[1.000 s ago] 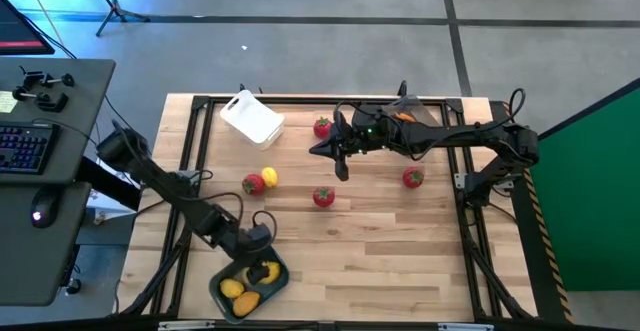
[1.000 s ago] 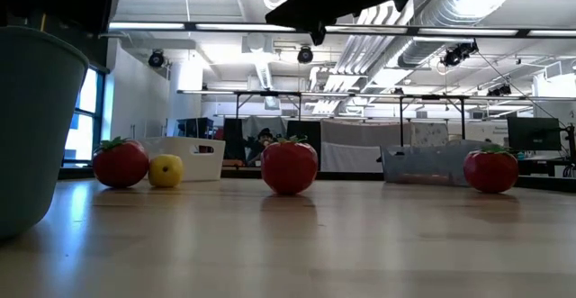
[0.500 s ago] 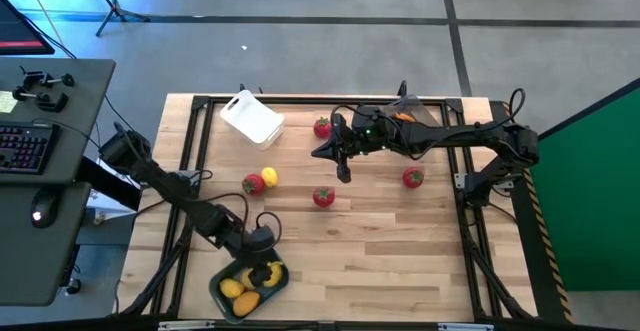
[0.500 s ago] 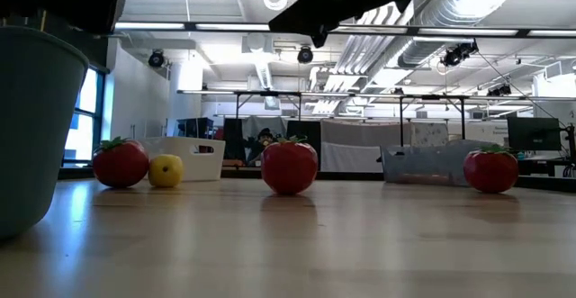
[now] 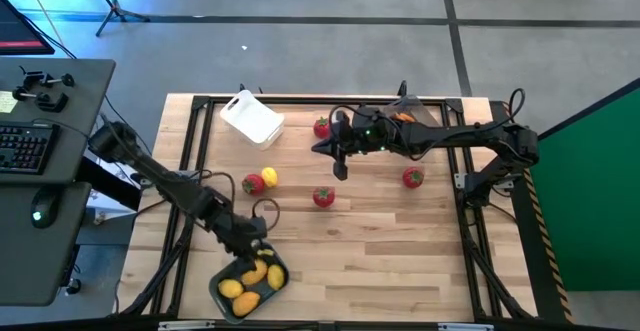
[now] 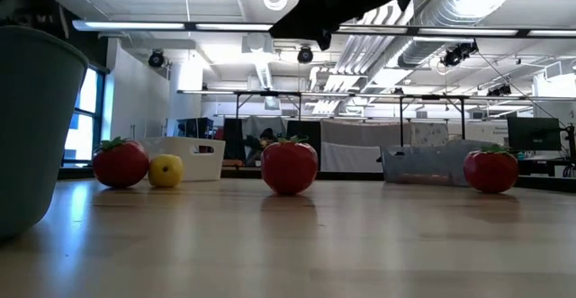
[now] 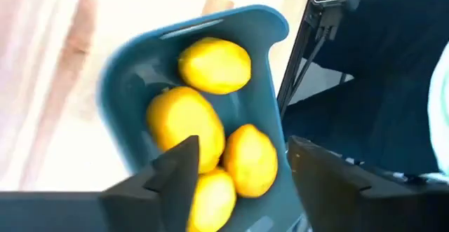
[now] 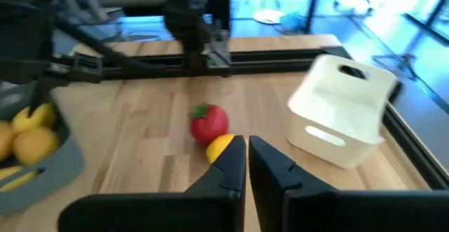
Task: Sort produce into baskets
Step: Put the lemon into the blue bin
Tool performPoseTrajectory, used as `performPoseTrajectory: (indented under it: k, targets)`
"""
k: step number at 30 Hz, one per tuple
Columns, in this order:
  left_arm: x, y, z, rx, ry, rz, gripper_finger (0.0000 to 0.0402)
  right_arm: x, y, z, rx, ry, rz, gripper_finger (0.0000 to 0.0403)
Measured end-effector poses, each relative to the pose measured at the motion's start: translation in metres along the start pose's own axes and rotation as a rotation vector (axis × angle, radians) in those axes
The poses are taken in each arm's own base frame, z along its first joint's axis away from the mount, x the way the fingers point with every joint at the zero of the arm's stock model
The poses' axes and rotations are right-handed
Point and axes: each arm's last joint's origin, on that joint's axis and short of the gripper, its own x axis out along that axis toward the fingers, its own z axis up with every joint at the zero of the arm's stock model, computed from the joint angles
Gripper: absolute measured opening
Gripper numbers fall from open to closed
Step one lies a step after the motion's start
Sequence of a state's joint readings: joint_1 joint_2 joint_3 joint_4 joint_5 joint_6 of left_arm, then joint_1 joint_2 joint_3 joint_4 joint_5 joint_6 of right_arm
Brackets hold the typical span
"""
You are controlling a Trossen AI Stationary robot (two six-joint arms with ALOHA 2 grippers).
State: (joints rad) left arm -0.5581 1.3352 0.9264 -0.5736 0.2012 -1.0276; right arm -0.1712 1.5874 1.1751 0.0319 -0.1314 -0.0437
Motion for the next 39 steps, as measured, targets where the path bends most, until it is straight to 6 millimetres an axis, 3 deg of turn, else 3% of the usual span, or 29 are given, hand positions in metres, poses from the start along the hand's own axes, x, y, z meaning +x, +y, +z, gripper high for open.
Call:
performPoseTrajectory:
  k: [10, 12, 27, 33, 39]
  targets:
    - [-0.027, 0.046, -0.010, 0.054, -0.122, -0.076, 0.0023, 0.026, 0.009, -0.021, 0.131, 0.080, -0.057, 0.0110]
    - [-0.031, 0.055, -0.012, 0.053, -0.176, -0.126, 0.0006, 0.034, 0.014, -0.029, 0.157, 0.105, -0.077, 0.0133]
    - [-0.064, 0.100, -0.017, 0.051, -0.641, -0.136, 0.0000, 0.098, 0.056, -0.069, 0.301, 0.104, -0.233, 0.0273]
    - [-0.083, 0.109, -0.020, 0.056, -0.789, -0.115, 0.0000, 0.140, 0.062, -0.060, 0.346, 0.133, -0.241, 0.0309]
    - [-0.100, 0.113, -0.024, 0.071, -0.908, -0.118, 0.0000, 0.178, 0.065, -0.051, 0.318, 0.184, -0.261, 0.0317]
